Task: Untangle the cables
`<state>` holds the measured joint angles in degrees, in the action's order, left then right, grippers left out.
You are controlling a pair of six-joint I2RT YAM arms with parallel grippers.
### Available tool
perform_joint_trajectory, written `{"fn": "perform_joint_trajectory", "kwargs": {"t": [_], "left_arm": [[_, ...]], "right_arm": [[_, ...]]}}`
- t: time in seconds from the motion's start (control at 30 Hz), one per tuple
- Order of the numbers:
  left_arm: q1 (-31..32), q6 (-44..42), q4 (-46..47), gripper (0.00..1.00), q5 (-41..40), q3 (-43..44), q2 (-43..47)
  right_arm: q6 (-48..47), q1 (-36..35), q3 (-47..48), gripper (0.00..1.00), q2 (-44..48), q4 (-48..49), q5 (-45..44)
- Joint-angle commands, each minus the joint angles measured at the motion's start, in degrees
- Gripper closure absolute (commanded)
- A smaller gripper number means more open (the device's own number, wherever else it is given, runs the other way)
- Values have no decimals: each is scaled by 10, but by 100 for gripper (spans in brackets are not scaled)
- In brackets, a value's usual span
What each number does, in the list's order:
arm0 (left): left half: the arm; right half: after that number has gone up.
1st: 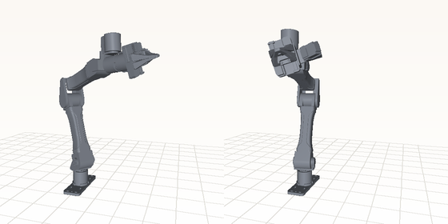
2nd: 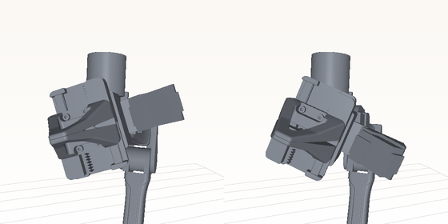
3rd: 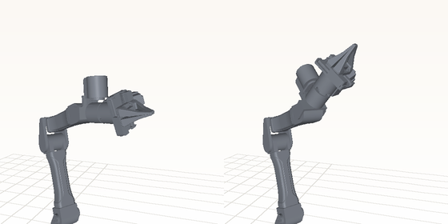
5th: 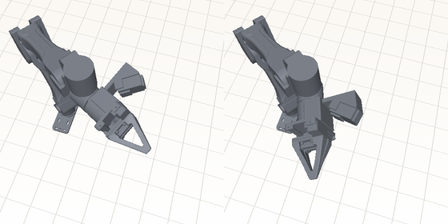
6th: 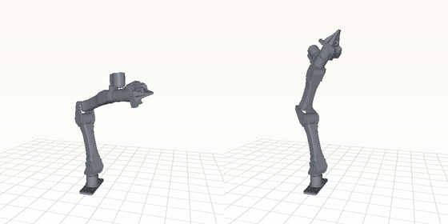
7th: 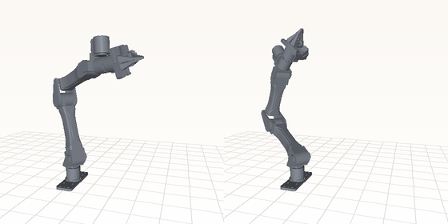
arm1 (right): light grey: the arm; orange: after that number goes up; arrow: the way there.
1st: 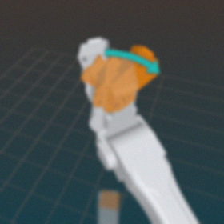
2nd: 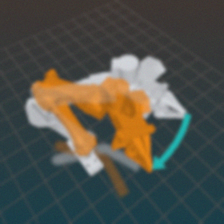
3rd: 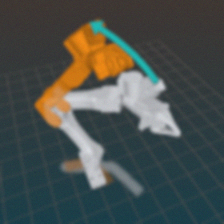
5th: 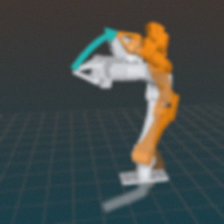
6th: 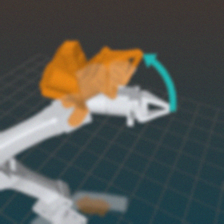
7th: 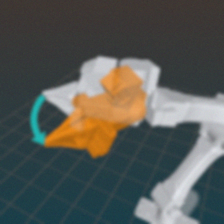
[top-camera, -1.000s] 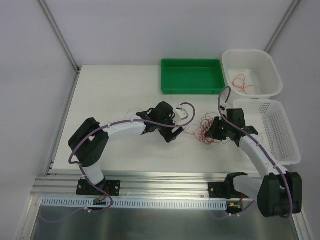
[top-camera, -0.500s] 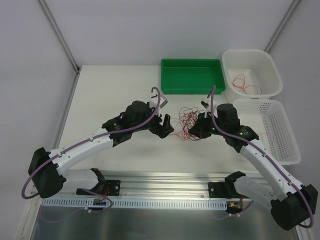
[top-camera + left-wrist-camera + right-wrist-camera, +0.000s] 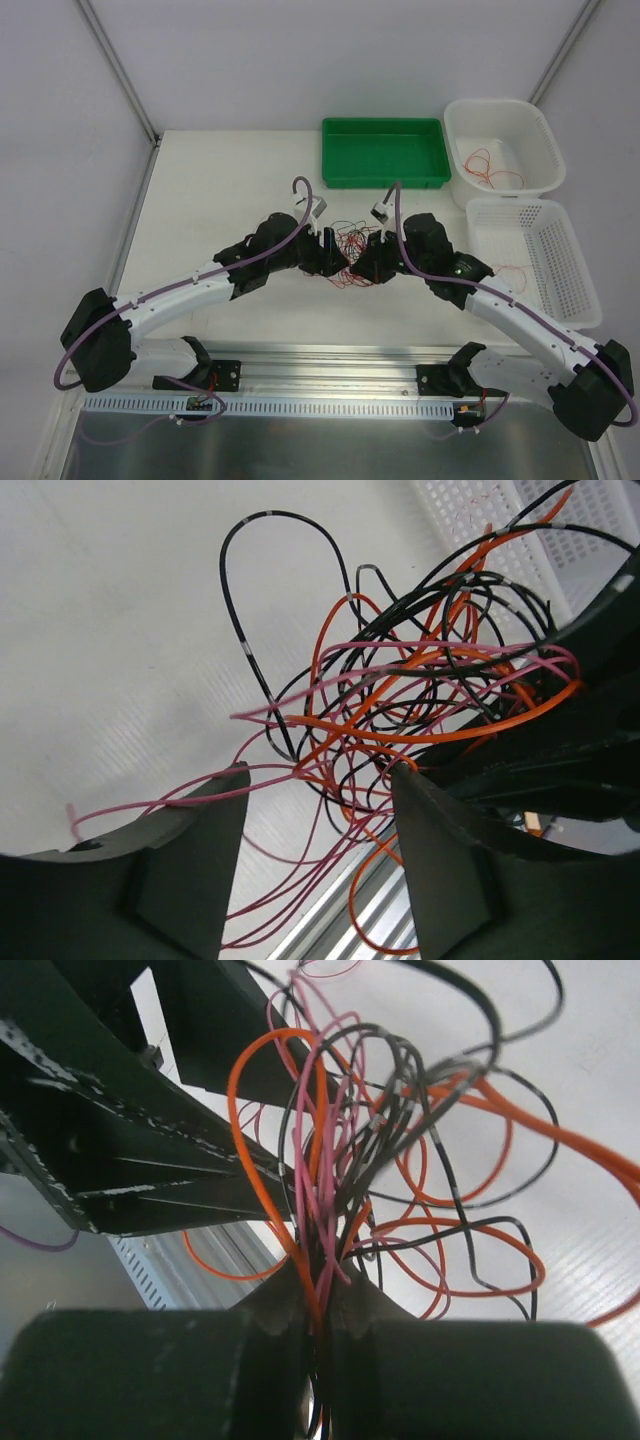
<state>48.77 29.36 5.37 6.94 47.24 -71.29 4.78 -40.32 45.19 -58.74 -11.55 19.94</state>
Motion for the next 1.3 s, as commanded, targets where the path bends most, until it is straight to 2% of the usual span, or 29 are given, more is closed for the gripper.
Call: {"fn": "perform_joint_trajectory", "kwargs": {"t": [0.0,0.03,0.07,0.1,0.13,0.37,0.53,0.57,0.7,0.83,0.93,0.97,1.07,1.27], "left_arm": [[2,51,72,44,-10,-14,-2],[2,53,81,59,-8,-18,-1],[2,54,90,68,-8,-22,4],[2,54,90,82,-21,-29,6],[1,51,89,100,-30,-31,10],[-9,11,14,100,-144,-50,68],[-37,-22,-68,100,-204,-50,90],[-41,-26,-75,100,-209,-50,98],[-51,-47,-98,100,-205,-48,113],[-51,-69,-120,100,-192,-38,121],[-51,-71,-131,100,-155,-30,121],[-51,-72,-131,100,-141,-29,120],[-50,-72,-131,100,-108,-31,119],[-51,-75,-129,100,-72,-34,123]], "right_arm": [[17,-21,-1,95,-8,58,-13],[17,-23,-3,95,-9,59,-15],[17,-26,-5,94,-10,59,-16],[18,-27,-8,93,-10,57,-22],[18,-27,-12,93,-9,57,-25],[14,-26,-35,82,27,-3,-113],[4,-25,-41,81,51,-62,-195],[2,-26,-41,81,55,-71,-195],[0,-26,-37,99,48,-85,-233],[-5,-27,-29,99,38,-76,-210],[-6,-27,-27,81,25,-45,-156],[0,-28,-25,71,20,-24,-145],[8,-27,-19,55,-8,9,-109],[39,-33,-11,51,-51,90,-64]]}}
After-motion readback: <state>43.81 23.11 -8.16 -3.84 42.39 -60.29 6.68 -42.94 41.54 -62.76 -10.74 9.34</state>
